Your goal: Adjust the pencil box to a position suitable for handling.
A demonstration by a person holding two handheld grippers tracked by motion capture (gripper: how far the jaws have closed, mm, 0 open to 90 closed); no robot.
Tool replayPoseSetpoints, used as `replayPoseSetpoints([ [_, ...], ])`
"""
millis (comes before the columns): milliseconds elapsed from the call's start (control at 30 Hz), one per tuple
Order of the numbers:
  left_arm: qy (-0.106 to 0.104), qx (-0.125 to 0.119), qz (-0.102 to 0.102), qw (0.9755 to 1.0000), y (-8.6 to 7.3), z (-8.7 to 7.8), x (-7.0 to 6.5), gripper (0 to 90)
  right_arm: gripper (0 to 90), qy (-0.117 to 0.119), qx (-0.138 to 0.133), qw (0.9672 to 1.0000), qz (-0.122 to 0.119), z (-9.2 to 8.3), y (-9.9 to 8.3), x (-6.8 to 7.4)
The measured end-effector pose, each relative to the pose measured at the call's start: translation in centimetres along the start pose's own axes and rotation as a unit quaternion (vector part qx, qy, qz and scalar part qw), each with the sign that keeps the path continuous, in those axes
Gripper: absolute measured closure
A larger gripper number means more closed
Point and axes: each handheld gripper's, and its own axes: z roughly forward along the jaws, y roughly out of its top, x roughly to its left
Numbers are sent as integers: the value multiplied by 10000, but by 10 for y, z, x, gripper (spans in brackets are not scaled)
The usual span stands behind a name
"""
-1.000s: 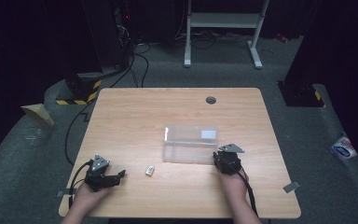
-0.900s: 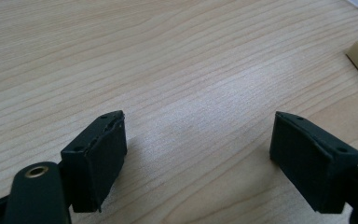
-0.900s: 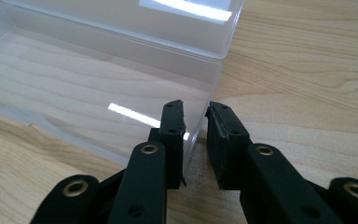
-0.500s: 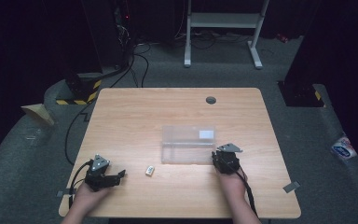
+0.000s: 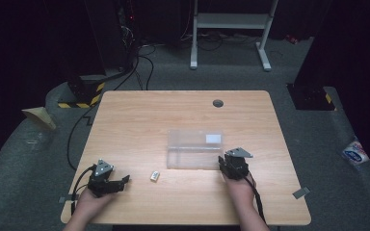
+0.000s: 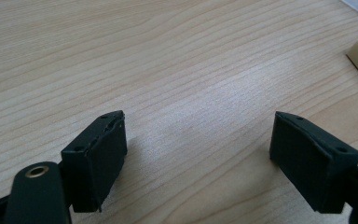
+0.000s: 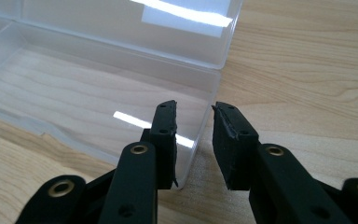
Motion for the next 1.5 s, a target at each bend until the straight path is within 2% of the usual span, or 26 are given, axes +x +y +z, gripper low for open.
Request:
replayPoseSetpoints([
  [167,-60,-19,-98,9999,0,0,1,198,685,58,-39,10000,-26,-4,1,-2],
  [267,-43,-11,-82,10000,0,0,0,200,684,58,-71,10000,-34,-7,1,-5],
  [300,4,3,5,10000,0,0,0,201,684,57,-87,9999,-26,-8,1,-6],
  [533,42,7,-56,10000,0,0,0,188,660,-40,-199,9998,55,-19,-3,-22],
  [600,60,10,-48,10000,0,0,0,185,644,-107,-229,9996,104,-23,-7,-29],
  [633,72,14,-60,10000,0,1,0,179,633,-170,-235,9994,163,-27,-10,-38],
  [667,82,16,-76,9999,0,1,0,179,633,-170,-235,9994,163,-27,-10,-38],
  [700,93,16,-102,9999,0,1,-1,177,640,-168,-193,9994,245,-31,-15,-49],
  [767,96,33,-97,9999,0,0,-1,177,640,-191,-158,9992,299,-33,-18,-55],
  [933,112,12,-121,9999,0,0,-2,176,608,-519,-60,9982,282,-42,-36,-81],
  [1033,149,2,-139,9998,0,1,-2,176,587,-517,-21,9979,385,-48,-43,-90],
  [1067,155,4,-129,9998,0,1,-2,176,573,-559,-7,9979,339,-50,-44,-92],
  [1200,171,1,-173,9997,0,1,-3,176,522,-653,87,9976,223,-52,-49,-94],
  [1367,214,17,-230,9995,1,1,-3,183,440,-523,171,9980,303,-51,-49,-98],
  [1400,246,8,-221,9995,2,2,-2,182,391,-585,200,9977,288,-50,-48,-97],
  [1433,253,6,-275,9993,2,3,-3,182,383,-624,202,9975,280,-50,-48,-97],
  [1500,283,66,-236,9993,5,4,-2,172,372,-608,216,9975,303,-49,-48,-97],
])
